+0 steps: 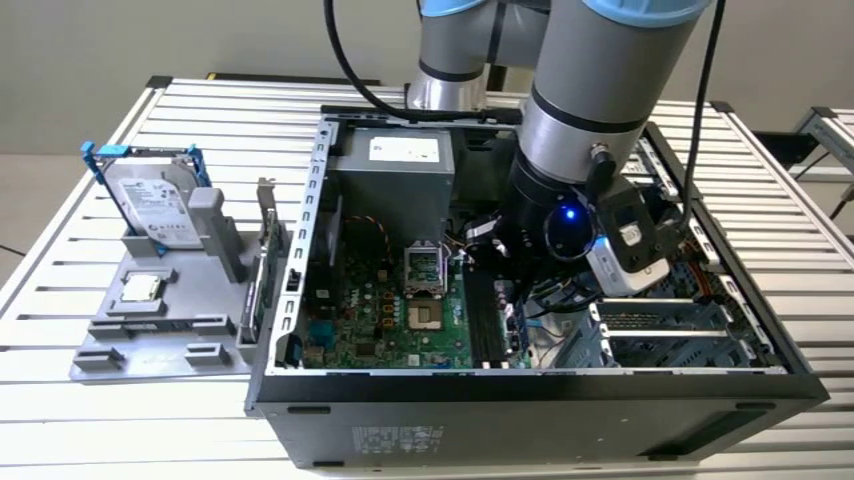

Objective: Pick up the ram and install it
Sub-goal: 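Insert the ram into the slot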

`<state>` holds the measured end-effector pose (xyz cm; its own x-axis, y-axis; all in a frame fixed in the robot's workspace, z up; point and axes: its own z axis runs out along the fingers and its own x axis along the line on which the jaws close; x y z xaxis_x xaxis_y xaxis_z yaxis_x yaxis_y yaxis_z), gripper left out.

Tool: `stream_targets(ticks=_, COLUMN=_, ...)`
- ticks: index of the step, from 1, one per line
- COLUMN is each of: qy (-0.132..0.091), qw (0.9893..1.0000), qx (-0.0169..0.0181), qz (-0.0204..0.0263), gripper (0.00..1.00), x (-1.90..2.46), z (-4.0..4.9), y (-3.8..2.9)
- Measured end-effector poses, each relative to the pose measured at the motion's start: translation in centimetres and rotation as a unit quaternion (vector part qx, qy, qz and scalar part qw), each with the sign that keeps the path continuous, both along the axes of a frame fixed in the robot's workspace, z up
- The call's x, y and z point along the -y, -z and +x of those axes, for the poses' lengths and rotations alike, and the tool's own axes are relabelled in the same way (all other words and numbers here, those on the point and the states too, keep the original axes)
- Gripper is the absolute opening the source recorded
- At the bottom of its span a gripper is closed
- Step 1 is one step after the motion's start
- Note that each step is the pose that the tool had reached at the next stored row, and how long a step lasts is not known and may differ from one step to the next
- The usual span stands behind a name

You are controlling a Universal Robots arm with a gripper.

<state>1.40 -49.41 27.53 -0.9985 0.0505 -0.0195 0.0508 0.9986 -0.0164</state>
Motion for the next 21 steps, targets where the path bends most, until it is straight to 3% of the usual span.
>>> stream_targets(ticks=21, qy=0.000, qw=1.0000, qx=0.0000, qz=-0.0001, gripper=0.00, x=0.00, z=0.00, y=0.90)
